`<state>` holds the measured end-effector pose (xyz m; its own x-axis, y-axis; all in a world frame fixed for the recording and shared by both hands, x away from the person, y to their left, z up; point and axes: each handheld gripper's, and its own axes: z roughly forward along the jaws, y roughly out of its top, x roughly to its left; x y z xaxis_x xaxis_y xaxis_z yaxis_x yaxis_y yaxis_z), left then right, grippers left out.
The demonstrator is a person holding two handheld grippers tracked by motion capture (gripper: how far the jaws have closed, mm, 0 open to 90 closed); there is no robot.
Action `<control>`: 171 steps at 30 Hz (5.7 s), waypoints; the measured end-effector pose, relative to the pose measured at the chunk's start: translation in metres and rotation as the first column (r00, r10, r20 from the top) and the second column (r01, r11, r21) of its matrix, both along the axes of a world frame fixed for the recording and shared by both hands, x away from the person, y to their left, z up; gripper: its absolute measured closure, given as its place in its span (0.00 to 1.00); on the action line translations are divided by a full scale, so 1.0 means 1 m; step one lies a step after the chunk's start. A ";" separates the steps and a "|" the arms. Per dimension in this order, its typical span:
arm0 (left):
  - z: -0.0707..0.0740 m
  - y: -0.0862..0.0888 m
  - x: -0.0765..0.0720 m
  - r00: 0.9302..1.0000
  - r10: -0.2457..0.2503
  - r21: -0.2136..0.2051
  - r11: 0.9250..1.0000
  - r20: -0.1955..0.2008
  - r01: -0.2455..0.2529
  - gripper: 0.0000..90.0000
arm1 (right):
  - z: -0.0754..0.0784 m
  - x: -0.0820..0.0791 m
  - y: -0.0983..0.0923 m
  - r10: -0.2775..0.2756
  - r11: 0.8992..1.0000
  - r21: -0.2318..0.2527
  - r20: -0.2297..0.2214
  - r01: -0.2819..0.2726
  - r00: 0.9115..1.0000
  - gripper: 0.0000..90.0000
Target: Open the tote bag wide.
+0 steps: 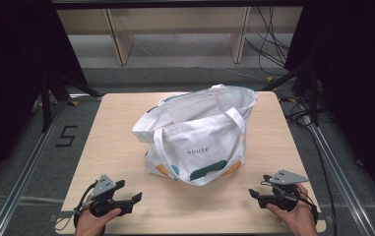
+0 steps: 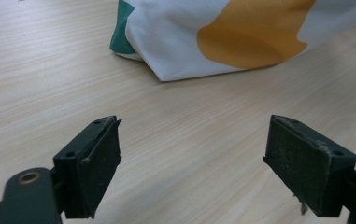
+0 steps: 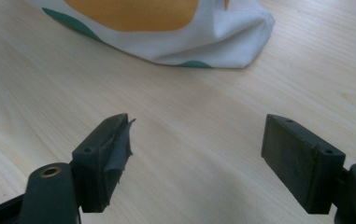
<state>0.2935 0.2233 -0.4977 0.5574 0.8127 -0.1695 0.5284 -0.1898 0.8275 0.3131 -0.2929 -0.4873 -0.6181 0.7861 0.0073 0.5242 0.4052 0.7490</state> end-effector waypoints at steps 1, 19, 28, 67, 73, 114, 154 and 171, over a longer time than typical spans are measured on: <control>0.000 0.000 0.000 1.000 0.003 -0.008 1.000 -0.001 -0.003 0.19 | 0.000 -0.001 0.001 -0.010 1.000 0.012 -0.009 0.010 1.000 0.28; 0.022 -0.004 0.009 1.000 -0.031 -0.005 0.999 -0.002 0.031 0.19 | 0.036 0.015 0.001 -0.004 0.996 0.087 0.058 -0.001 0.998 0.34; 0.047 -0.011 0.022 0.999 -0.049 -0.015 0.999 0.019 0.049 0.22 | 0.068 0.028 0.001 0.010 0.993 0.119 0.102 -0.022 0.995 0.36; 0.157 -0.027 0.079 0.970 -0.133 -0.061 0.987 0.205 0.148 0.99 | 0.226 0.075 0.049 0.183 0.979 0.012 0.408 -0.206 0.895 1.00; 0.163 -0.037 0.090 0.970 -0.137 -0.057 0.987 0.199 0.151 0.99 | 0.227 0.083 0.063 0.190 0.977 0.014 0.394 -0.213 0.899 1.00; 0.040 -0.099 0.114 0.970 -0.242 0.043 0.969 0.004 0.241 0.99 | 0.063 0.084 0.066 0.266 0.964 -0.009 0.097 -0.266 0.959 1.00; 0.088 -0.154 0.241 0.991 -0.088 0.174 0.979 -0.098 0.104 0.99 | 0.032 0.027 0.132 0.480 0.851 -0.189 -0.101 -0.491 0.871 1.00; 0.113 -0.093 0.189 0.983 -0.183 0.158 0.970 -0.024 0.185 0.98 | 0.123 0.120 0.090 0.300 0.954 -0.071 0.193 -0.292 0.934 1.00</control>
<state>0.4821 0.1307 -0.3851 0.6991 0.7132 -0.0521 0.4795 -0.4135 0.7741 0.4333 -0.2029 -0.3640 -0.8080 0.5646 -0.1681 0.2174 0.5510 0.8057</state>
